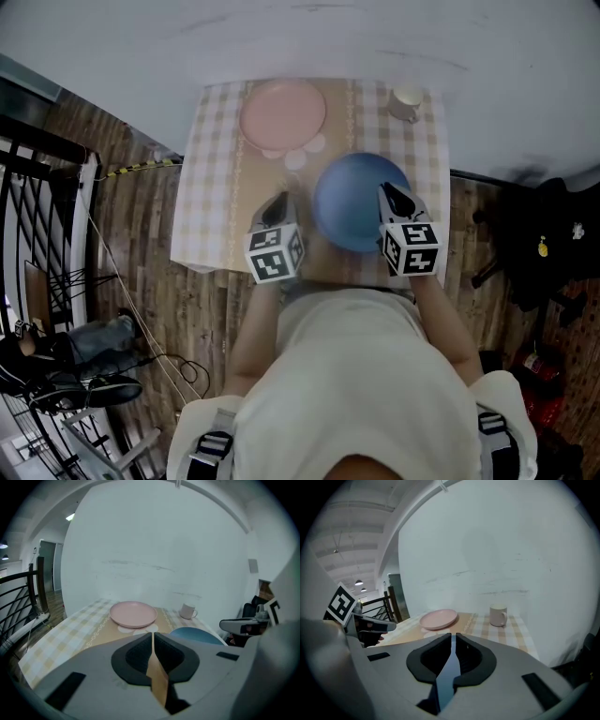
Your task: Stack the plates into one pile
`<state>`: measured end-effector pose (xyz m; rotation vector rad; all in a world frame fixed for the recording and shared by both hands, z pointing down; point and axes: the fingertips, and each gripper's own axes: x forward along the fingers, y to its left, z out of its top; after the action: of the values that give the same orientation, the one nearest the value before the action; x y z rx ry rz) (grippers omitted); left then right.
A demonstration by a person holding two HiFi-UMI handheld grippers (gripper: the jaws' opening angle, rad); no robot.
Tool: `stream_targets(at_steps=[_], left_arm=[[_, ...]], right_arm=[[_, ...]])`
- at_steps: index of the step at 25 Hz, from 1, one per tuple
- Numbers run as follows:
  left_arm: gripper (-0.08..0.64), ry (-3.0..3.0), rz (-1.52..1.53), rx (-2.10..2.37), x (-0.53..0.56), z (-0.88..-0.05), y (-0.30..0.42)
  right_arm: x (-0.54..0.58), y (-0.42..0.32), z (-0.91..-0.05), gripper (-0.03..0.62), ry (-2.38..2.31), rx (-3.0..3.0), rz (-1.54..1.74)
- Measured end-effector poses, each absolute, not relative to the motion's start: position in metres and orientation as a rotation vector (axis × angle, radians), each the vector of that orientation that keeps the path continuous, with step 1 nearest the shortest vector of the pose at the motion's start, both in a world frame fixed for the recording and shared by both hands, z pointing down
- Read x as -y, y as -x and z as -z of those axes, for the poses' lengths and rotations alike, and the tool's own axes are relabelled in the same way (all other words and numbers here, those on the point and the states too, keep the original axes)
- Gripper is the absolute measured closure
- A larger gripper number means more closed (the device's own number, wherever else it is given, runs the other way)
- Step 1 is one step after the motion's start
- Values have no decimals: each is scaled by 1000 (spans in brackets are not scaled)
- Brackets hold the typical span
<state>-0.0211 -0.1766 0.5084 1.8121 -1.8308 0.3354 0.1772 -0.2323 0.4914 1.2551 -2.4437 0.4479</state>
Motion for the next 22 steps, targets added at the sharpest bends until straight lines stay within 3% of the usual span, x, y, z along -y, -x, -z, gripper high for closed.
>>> stream_targets(at_steps=[22], left_arm=[[545, -1939, -365, 1731, 235, -497, 136]], right_arm=[[265, -66, -474, 569, -1387, 2403, -412]])
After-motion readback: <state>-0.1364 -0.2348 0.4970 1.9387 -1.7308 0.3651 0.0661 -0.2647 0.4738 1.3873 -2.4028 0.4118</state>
